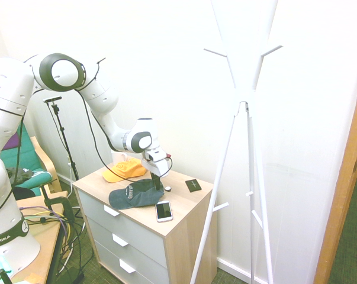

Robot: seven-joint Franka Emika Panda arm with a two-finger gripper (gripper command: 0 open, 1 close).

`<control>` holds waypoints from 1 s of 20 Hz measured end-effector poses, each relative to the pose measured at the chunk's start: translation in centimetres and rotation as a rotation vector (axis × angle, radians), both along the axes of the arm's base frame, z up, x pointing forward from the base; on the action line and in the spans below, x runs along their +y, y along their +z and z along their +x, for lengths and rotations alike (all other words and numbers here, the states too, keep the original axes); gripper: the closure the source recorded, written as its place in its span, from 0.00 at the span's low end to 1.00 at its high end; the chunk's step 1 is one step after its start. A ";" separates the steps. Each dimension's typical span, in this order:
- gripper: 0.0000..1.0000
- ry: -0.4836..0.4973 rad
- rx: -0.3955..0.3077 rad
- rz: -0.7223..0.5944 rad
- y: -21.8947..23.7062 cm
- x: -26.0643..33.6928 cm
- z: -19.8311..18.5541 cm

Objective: Hang the cap

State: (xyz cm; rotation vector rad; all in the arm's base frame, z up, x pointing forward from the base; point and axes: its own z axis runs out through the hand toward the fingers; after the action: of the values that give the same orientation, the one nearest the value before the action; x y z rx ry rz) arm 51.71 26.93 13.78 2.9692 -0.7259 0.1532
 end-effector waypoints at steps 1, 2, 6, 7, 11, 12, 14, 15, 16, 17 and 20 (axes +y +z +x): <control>1.00 0.000 -0.002 -0.002 0.1 0.0 0.0; 1.00 -0.001 -0.008 -0.009 0.4 -0.1 0.1; 1.00 0.019 -0.061 -0.023 5.6 0.4 1.0; 1.00 0.028 -0.077 -0.033 7.6 0.8 1.0; 1.00 0.056 -0.170 -0.124 15.8 2.2 -0.6; 1.00 0.055 -0.198 -0.161 18.0 2.3 -1.0; 1.00 0.043 -0.256 -0.246 23.0 2.1 -2.1; 1.00 0.031 -0.287 -0.288 26.0 1.7 -2.7; 1.00 0.015 -0.324 -0.328 29.1 1.3 -3.1; 1.00 -0.004 -0.363 -0.364 32.4 0.7 -3.5; 1.00 -0.080 -0.473 -0.474 41.4 -1.8 -4.1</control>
State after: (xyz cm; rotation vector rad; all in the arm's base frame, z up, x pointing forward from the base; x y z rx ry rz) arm 47.66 25.10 55.23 2.4582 -0.7209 0.9050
